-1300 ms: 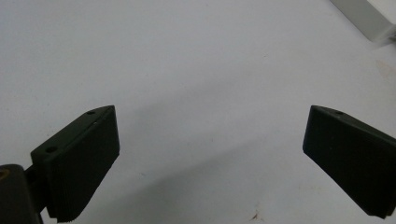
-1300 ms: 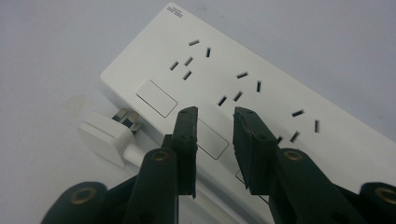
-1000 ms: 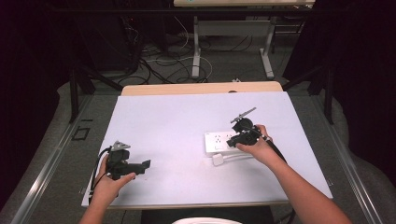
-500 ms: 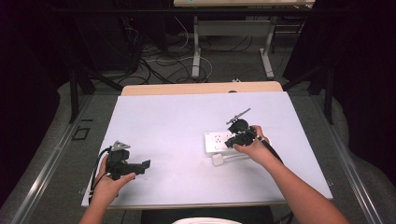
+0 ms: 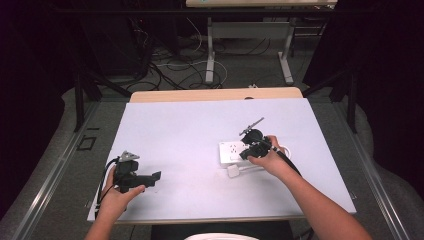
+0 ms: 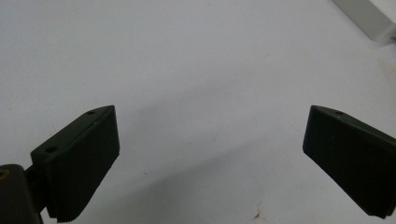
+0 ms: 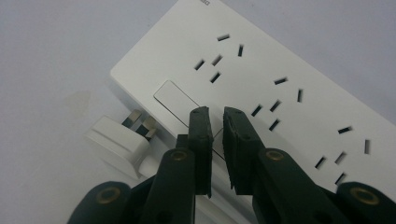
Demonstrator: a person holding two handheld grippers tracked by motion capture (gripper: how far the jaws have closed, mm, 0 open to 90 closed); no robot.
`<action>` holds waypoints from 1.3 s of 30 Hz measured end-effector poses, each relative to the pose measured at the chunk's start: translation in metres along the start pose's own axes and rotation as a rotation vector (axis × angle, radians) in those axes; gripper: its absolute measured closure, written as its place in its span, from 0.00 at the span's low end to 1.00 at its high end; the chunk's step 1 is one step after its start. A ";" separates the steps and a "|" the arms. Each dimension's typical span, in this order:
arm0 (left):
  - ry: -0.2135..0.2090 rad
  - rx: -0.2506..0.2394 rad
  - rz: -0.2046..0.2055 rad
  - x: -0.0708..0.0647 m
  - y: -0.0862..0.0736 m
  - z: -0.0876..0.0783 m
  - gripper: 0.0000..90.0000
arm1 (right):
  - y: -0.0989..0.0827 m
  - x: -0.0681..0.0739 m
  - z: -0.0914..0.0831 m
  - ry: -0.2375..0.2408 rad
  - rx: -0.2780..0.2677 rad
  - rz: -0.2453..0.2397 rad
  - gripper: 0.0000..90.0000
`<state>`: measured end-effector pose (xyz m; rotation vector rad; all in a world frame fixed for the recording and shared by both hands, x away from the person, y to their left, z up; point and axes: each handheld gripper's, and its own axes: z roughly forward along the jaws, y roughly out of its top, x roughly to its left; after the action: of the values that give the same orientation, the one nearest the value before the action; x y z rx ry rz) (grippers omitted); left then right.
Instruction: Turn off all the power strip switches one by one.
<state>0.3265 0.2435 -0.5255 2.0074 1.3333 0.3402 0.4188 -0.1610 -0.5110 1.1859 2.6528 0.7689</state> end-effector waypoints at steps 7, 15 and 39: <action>0.000 0.002 0.002 0.000 0.000 0.000 0.04 | 0.001 0.001 0.000 -0.013 0.019 0.000 0.95; 0.000 -0.001 0.003 0.000 0.000 0.000 0.04 | 0.000 0.000 0.000 -0.019 0.022 -0.016 0.95; 0.001 0.005 0.007 0.000 0.000 -0.001 0.04 | 0.000 0.000 0.002 0.001 0.026 -0.019 1.00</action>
<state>0.3260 0.2443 -0.5247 2.0165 1.3288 0.3413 0.4195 -0.1598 -0.5130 1.1648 2.6794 0.7339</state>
